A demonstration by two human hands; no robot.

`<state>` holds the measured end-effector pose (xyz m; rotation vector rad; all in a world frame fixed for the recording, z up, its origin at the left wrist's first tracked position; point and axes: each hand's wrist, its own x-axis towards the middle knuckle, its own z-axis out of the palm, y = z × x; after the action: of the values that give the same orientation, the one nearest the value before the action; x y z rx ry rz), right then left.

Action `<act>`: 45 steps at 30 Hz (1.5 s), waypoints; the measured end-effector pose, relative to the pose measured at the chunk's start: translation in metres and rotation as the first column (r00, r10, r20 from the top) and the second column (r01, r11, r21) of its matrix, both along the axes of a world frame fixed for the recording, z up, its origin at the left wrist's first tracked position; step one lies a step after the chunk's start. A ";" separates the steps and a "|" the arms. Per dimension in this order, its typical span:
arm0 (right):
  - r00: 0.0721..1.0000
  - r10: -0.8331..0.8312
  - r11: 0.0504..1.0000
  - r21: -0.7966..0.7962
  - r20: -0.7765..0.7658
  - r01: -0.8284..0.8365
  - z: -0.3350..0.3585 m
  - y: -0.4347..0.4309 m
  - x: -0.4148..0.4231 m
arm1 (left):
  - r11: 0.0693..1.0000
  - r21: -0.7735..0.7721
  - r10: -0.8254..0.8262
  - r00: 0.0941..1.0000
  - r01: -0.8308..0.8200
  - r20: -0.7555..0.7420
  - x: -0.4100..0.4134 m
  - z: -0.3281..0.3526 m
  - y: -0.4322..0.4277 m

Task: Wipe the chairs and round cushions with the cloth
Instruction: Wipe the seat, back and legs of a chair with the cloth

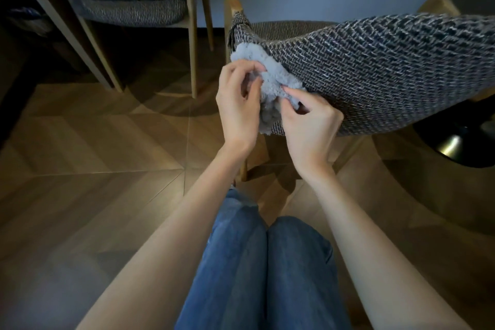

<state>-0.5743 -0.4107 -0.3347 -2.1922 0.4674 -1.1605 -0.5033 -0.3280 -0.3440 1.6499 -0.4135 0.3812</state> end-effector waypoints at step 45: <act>0.949 0.107 0.973 0.226 -0.297 -0.039 -0.058 -0.003 -0.005 | 0.986 -0.033 -0.150 0.784 0.164 -0.602 0.011 -0.061 0.006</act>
<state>-0.5792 -0.4135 -0.3931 -2.1813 0.6066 -0.6917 -0.4926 -0.3217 -0.4052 1.6419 -0.0650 -0.2877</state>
